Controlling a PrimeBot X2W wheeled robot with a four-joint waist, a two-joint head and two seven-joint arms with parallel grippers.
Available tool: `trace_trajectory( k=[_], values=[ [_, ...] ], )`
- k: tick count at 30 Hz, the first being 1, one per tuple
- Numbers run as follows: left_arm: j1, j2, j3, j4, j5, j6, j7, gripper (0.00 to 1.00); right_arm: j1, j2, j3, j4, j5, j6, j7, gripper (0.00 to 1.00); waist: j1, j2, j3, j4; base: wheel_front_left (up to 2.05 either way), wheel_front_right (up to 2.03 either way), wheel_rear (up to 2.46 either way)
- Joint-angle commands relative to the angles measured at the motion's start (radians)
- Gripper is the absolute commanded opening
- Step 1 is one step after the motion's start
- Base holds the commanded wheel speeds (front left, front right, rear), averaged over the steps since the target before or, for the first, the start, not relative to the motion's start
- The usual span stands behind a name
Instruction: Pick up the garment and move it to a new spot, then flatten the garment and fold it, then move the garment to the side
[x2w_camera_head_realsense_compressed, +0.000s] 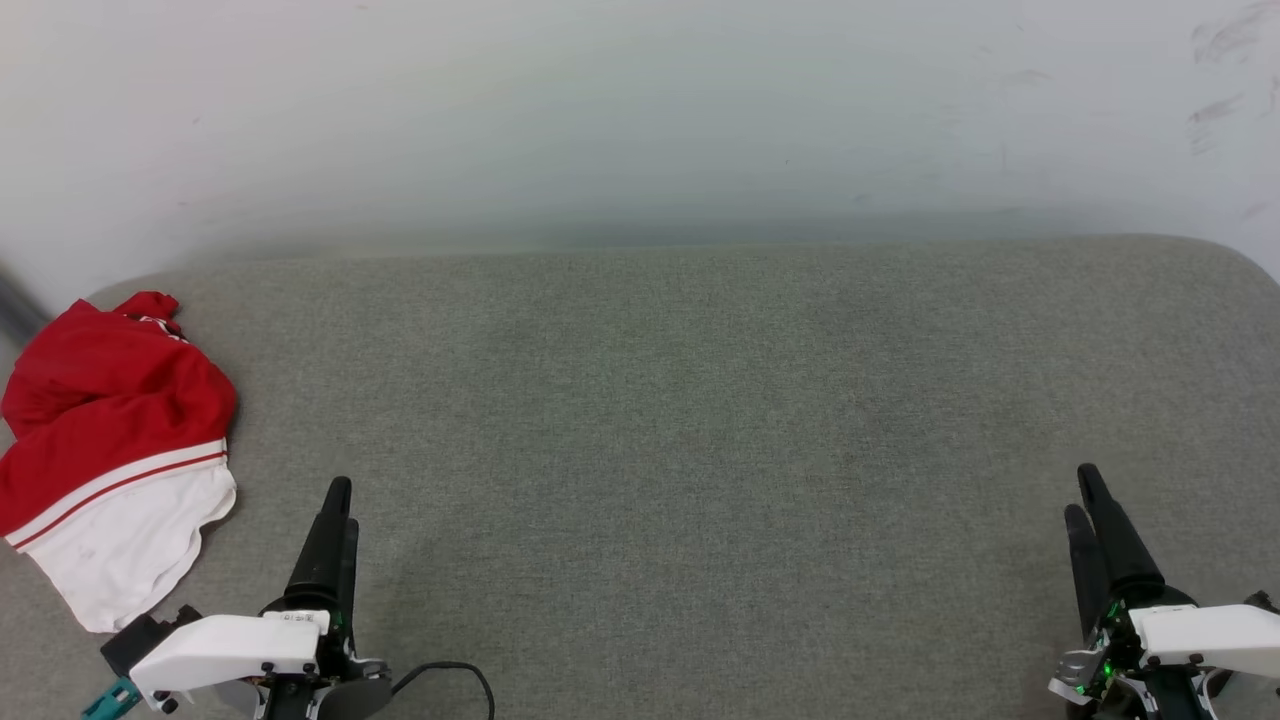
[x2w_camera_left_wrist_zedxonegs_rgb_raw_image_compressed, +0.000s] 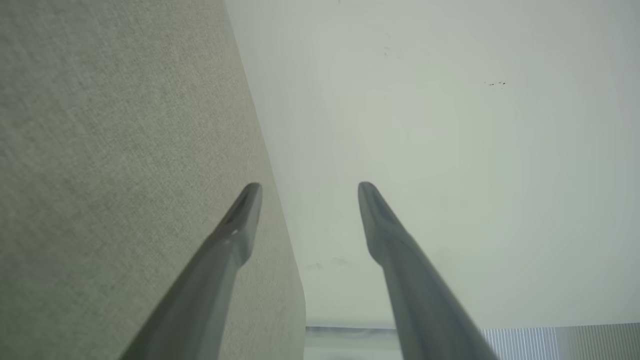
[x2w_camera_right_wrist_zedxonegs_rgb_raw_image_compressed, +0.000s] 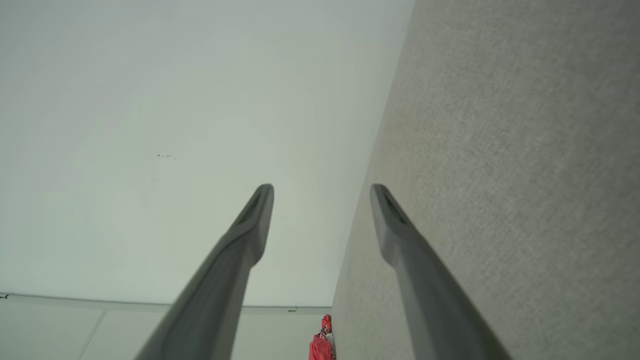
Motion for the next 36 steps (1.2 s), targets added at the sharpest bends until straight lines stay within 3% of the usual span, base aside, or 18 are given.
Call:
trace_trajectory(
  k=[1, 17, 36],
  values=[
    [-0.02, 0.002, 0.004, -0.031, 0.038, 0.008, -0.011, 1.0, -0.013, 0.0, -0.006, -0.031, -0.04, 0.0, -0.01, 1.0, 0.0, 0.0, 0.0, 0.0, 0.0, 0.0, 0.0],
    [-0.003, 0.003, -0.051, -0.108, 0.407, 0.109, -0.079, 1.0, 0.008, 0.0, 0.02, -0.149, -0.423, 0.0, -0.078, 1.0, 0.0, 0.0, 0.005, 0.004, 0.0, 0.0, 0.0],
    [0.017, 0.003, -0.098, -0.14, 0.716, 0.161, -0.146, 1.0, 0.045, 0.0, 0.055, -0.176, -0.755, 0.0, -0.146, 1.0, 0.0, 0.0, 0.007, 0.01, 0.0, 0.0, 0.0]
  ],
)
